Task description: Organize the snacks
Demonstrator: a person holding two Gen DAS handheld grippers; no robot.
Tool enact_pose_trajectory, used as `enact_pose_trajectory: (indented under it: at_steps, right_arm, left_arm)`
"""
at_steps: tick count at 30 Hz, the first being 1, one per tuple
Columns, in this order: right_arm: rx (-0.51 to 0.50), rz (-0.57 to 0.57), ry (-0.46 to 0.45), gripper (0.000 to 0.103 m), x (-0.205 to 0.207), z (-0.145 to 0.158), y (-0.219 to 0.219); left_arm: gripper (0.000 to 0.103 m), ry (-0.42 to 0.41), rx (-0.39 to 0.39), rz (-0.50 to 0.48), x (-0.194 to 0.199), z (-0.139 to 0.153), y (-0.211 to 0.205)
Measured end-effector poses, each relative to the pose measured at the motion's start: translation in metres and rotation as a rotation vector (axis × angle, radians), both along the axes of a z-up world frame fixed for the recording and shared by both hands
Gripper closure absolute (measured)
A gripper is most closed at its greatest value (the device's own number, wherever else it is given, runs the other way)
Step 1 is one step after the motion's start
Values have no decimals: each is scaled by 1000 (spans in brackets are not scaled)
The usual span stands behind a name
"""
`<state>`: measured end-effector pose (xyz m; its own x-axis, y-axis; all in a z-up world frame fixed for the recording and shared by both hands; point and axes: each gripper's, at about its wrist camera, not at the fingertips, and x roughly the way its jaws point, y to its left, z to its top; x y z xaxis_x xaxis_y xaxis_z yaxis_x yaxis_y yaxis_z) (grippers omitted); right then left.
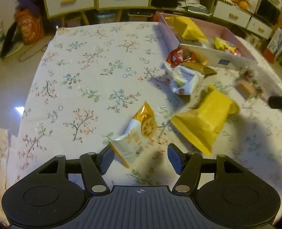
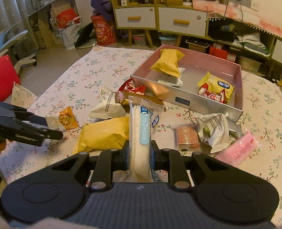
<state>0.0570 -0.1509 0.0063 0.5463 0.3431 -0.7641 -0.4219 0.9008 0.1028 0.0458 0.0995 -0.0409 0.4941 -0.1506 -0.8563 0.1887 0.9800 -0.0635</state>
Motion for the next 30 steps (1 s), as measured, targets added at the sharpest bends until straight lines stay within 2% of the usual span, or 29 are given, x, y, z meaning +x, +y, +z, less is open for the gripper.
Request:
enact_pose_trajectory:
  at_steps: [3,8,9,19,22,27,29,30]
  right_arm:
    - [-5,-5,10,85,3,-3,-1]
    - [-5,-13,28,85,5,-7,-3]
    - [-5,-13,30,85,5,-8,-3]
    - [9,-16,48,85,7,-9,-4]
    - [10,-28,50,85,10,-10,-5]
    - [20,-46,54,85,14,-10,-7]
    - [20,-51,56,85,15,-10,-7]
    - [21,-53,58,85,16,-11,-7]
  left_arm:
    - [41,-38,67,-38,6,-8,-3]
    - [40,-108,133,-114,9,-16,-6]
    - [35,-118,141,-125,9,-17,-6]
    - [33,-197,150,-174,16,-21,-14]
    - [46,-212,139,-172,17,-22,-17]
    - [84,-200,96,-154,21,-21,-25]
    - [87,-191,88,-143,22,-19,-27]
    - [94,-187,82,-139,22,-18,-27]
